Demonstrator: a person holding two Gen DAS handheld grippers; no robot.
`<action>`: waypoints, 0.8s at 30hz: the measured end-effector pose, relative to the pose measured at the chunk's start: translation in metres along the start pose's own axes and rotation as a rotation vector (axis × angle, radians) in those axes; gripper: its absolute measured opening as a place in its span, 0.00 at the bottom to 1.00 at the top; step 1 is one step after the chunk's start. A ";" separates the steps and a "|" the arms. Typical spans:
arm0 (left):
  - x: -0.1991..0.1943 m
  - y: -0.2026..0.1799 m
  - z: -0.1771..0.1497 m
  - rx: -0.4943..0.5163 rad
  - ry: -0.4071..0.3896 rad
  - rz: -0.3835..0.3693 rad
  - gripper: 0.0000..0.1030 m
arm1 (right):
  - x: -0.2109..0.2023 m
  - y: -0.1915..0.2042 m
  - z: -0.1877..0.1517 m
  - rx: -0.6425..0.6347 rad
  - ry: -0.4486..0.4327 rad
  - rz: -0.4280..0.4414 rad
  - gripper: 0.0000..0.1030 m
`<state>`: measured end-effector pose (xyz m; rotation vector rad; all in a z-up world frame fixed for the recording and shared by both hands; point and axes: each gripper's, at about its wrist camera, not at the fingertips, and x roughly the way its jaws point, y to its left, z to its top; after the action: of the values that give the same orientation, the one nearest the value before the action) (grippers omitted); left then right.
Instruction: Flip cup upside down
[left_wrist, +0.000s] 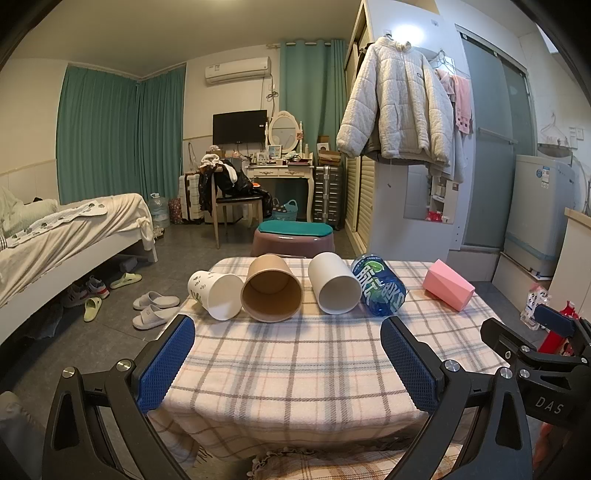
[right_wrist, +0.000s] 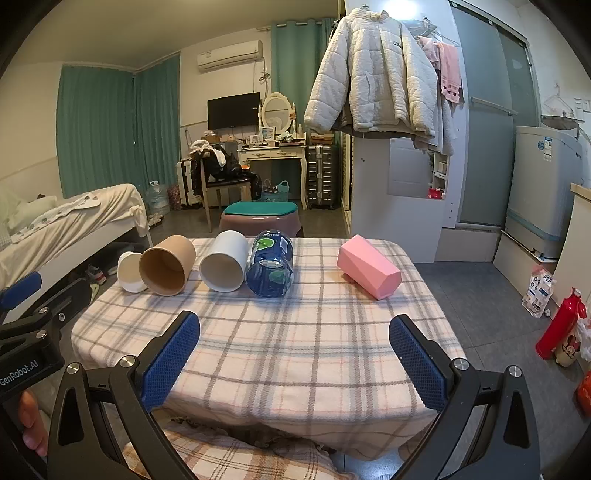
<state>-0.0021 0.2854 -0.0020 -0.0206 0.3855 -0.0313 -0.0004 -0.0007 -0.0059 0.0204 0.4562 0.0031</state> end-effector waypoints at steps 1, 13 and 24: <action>0.001 0.000 0.000 -0.001 0.000 -0.001 1.00 | 0.000 0.001 0.001 -0.001 0.000 0.000 1.00; -0.001 0.000 0.001 0.000 0.001 0.000 1.00 | -0.002 0.002 0.004 -0.001 0.000 0.000 1.00; 0.000 -0.001 -0.001 0.000 0.001 0.000 1.00 | -0.002 0.002 0.004 0.000 0.001 0.000 1.00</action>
<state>-0.0027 0.2842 -0.0023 -0.0203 0.3865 -0.0318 0.0000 0.0017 -0.0010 0.0200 0.4574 0.0033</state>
